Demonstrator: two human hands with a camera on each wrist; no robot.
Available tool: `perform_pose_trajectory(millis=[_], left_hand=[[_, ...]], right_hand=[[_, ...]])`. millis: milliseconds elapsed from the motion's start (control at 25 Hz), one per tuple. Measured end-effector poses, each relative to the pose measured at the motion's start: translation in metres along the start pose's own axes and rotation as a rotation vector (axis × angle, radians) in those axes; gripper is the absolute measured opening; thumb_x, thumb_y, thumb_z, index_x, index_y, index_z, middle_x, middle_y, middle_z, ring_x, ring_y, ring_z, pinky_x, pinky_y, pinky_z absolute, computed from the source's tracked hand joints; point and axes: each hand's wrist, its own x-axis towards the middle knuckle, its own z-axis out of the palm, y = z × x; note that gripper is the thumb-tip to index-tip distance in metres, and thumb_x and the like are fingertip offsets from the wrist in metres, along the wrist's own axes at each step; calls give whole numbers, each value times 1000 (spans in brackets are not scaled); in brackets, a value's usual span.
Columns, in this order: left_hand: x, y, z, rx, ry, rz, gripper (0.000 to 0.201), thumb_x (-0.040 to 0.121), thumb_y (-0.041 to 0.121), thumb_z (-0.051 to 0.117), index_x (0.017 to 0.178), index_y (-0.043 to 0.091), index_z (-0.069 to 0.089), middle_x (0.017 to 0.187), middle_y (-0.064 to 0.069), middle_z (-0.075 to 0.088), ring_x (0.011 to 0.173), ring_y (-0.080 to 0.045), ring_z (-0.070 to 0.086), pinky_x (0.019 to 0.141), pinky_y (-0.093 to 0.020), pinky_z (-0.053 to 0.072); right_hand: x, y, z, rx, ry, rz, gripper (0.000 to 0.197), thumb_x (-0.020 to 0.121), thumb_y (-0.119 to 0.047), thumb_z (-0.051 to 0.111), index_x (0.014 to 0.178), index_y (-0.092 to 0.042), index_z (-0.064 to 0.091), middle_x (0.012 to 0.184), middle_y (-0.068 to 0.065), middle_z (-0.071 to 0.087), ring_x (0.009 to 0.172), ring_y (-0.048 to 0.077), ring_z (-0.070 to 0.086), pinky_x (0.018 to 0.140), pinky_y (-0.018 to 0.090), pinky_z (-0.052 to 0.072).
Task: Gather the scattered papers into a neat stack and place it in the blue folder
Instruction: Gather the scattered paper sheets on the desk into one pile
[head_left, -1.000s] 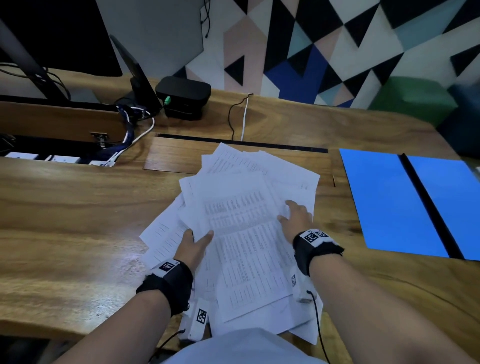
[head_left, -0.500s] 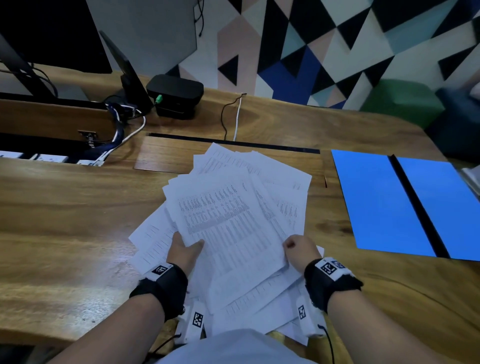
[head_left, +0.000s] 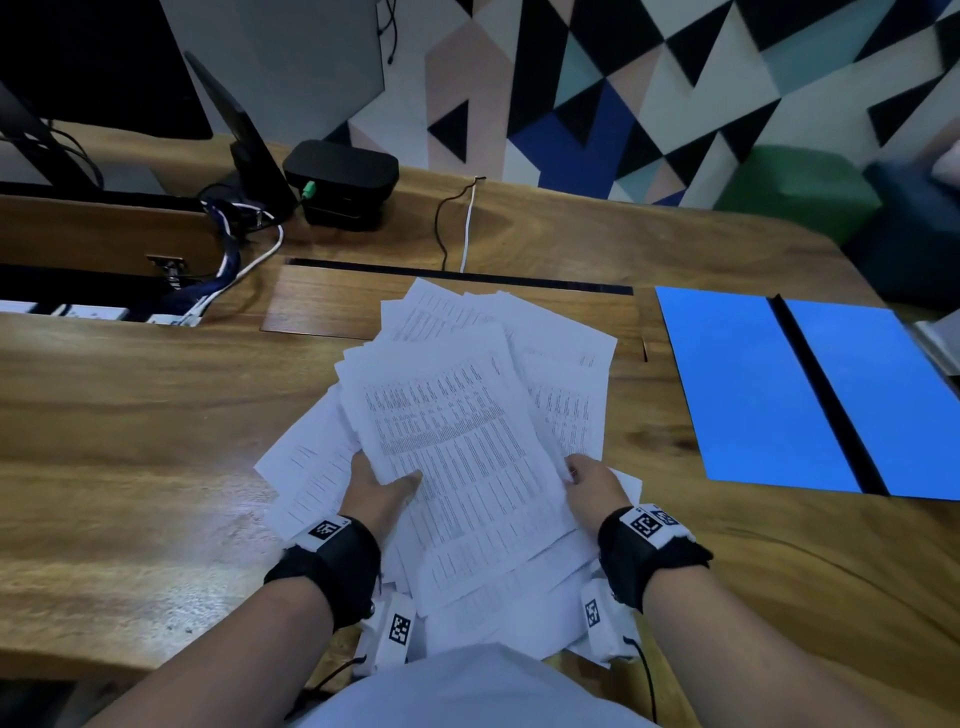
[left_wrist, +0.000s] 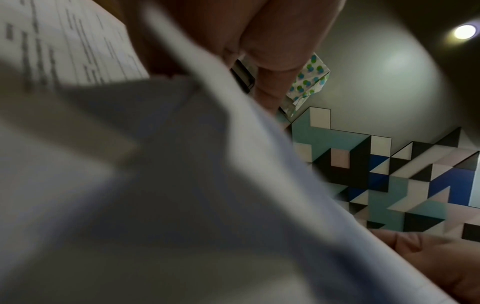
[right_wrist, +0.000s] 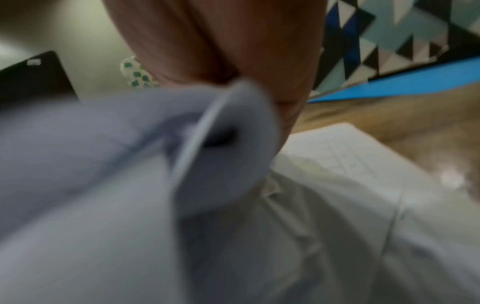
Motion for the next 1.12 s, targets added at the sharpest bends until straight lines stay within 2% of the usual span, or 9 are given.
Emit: perform_pose_trajectory(millis=[80,160,240,320,440,600,720,960,1120], left_hand=[[-2,2,-2,34,-10,32,67,81,-1,66,139,15,37,125,-7,58,113,-27,56,97,-48,48],[-1,9,-10,52,0,55,65,82,-8,61,137,16,38,121,-7,58,110,-29,57,95,-49,48],[5,17,-28,36,29,61,62,82,-8,60,134,19,39,117,-7,60,107,-30,58,91,-49,50],[14,21,-50,33,66,56,60,82,-10,59,131,19,40,113,-7,60,106,-32,58,86,-46,49],[22,13,-73,67,89,9,62,82,-13,58,134,13,38,121,-13,59,112,-37,57,92,-50,48],[19,7,-77,109,61,-7,62,83,-12,58,137,9,37,123,-11,56,111,-32,54,90,-43,45],[21,8,-79,96,41,4,60,82,-14,57,135,10,39,122,-11,57,110,-32,55,90,-43,45],[28,2,-78,93,-3,-23,64,81,-12,60,136,12,38,124,-12,59,113,-33,56,98,-49,45],[32,0,-65,115,-69,-10,64,80,-11,62,135,14,40,127,-13,60,117,-34,57,99,-52,45]], right_hand=[[-6,-2,5,95,-118,-5,24,87,-5,47,71,-20,57,77,2,63,74,22,58,69,29,48],[-5,-1,-1,141,-66,0,19,91,-12,49,77,-19,60,74,-2,60,71,19,55,69,28,44],[5,6,-15,96,169,81,12,93,-22,53,94,-16,64,90,2,64,88,25,59,78,29,43],[14,15,-22,-36,304,220,29,90,-34,58,105,-10,63,114,12,61,108,33,57,87,33,44],[26,14,-15,-170,202,226,50,81,-50,62,107,-6,61,117,18,60,109,36,56,89,39,47],[28,-2,-3,148,219,122,34,94,-13,48,126,-2,53,126,17,59,113,32,57,88,28,41],[27,-5,-16,72,258,125,32,96,-8,42,125,4,51,126,21,57,115,35,55,91,32,42],[19,-4,-48,-109,-6,150,43,96,-21,48,134,-1,47,129,12,54,124,36,49,102,37,39],[13,-7,-15,130,-164,126,69,91,-36,57,146,-6,29,148,9,38,140,30,32,111,39,29]])
